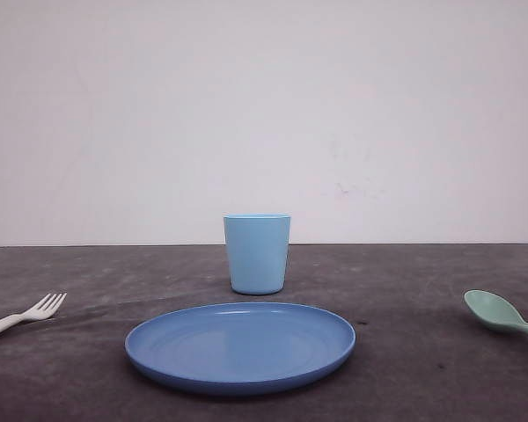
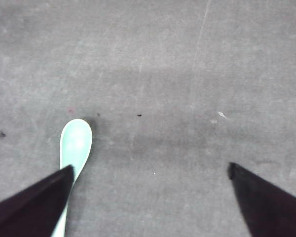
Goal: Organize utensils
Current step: 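Lower the left gripper over the white fork and close on its handle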
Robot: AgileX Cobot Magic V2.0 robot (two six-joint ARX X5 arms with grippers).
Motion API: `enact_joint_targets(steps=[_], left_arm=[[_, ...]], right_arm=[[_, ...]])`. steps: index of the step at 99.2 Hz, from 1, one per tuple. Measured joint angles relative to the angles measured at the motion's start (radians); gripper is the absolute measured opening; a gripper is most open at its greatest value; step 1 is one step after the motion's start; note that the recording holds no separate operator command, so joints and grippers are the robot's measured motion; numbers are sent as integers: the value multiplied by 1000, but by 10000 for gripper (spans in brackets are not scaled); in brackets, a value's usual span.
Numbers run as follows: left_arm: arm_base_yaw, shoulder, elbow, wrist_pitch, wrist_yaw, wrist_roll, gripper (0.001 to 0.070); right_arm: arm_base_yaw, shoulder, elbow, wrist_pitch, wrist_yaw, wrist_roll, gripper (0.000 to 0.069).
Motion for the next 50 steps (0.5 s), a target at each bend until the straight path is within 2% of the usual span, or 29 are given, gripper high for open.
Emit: enact_joint_targets(steps=[18, 50], left_arm=[[-31, 53, 0, -37, 12, -21, 552], [-141, 226, 0, -30, 13, -56, 552]], right_arm=[[0, 0, 0, 0, 0, -2, 680], [0, 0, 0, 3, 0, -2, 680]])
